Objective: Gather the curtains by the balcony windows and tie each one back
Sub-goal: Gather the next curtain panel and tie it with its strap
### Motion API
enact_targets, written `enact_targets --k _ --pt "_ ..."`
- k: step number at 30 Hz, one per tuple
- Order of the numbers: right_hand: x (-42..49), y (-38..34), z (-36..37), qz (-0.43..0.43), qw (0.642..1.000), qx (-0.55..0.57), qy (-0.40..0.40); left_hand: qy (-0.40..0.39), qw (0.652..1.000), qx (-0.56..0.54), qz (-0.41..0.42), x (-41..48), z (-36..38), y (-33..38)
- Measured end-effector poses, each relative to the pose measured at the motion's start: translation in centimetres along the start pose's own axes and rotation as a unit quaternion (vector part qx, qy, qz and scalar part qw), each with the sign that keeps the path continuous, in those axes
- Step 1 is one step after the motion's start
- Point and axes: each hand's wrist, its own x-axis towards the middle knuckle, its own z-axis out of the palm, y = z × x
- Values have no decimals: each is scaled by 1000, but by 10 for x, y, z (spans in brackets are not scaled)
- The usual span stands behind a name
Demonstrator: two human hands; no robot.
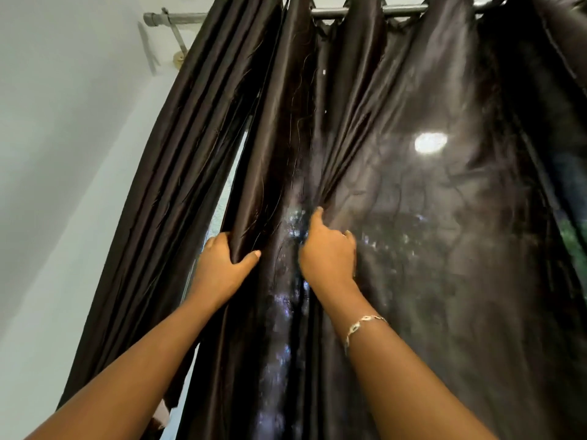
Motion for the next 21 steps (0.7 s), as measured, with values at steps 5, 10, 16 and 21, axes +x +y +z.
enact_targets --k 5,10,16,21 --pt "27 -68 8 -63 991 98 -71 12 1000 -18 11 7 -11 -13" --pt "43 -115 20 -122 970 169 -122 14 998 -49 33 14 -27 -28" --pt "46 -117 22 -137 956 206 -157 -5 999 -41 16 16 -34 -32" --pt "31 -77 18 -120 953 212 -181 1 1000 6 -1 11 -18 -16"
